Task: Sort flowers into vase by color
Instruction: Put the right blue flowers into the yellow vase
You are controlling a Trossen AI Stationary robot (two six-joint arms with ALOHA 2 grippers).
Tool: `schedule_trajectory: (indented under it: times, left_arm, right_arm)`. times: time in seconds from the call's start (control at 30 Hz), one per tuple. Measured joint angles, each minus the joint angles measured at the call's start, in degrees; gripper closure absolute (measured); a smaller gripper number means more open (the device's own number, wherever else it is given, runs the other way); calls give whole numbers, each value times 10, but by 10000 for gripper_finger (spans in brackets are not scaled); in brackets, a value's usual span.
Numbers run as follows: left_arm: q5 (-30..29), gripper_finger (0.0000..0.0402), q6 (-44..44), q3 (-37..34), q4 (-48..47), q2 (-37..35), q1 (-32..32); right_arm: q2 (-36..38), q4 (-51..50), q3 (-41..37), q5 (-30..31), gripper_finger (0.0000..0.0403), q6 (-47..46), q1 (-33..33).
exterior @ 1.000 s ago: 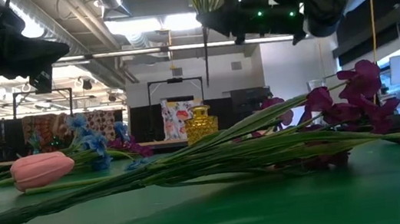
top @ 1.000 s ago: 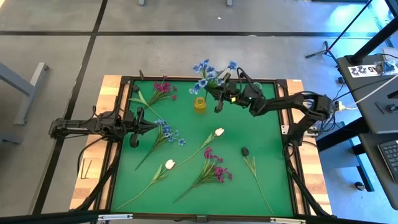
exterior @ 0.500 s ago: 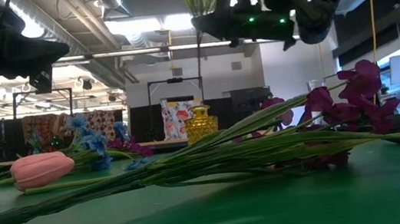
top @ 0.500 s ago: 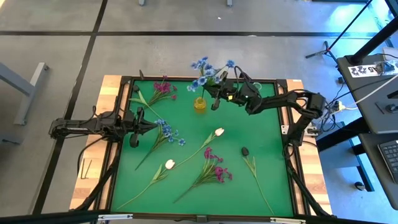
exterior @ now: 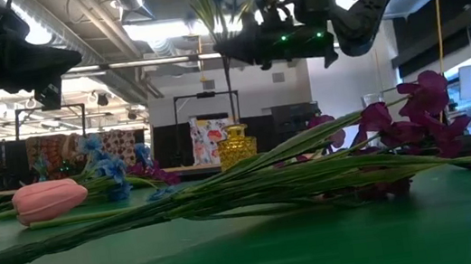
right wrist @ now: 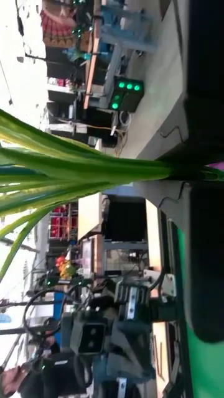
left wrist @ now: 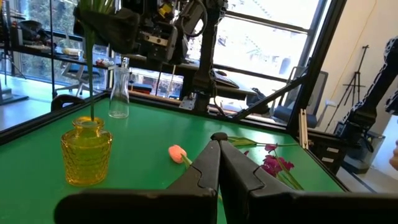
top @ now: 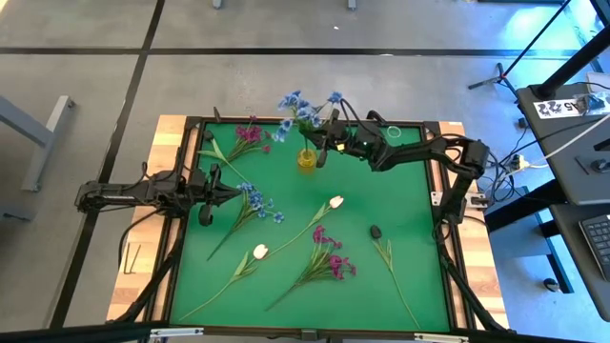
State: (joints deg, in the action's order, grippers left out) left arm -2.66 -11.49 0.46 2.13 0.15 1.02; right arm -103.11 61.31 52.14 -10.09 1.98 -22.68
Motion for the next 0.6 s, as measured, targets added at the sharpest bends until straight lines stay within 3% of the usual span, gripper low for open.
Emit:
schedule_trajectory:
  times: [0.4, 0.6]
  left_arm:
    - [0, 401, 0, 0, 0, 0, 0]
    - [0, 401, 0, 0, 0, 0, 0]
  right_arm:
    - [0, -43, 0, 2, 385, 1, -7]
    - [0, -54, 0, 5, 324, -5, -6]
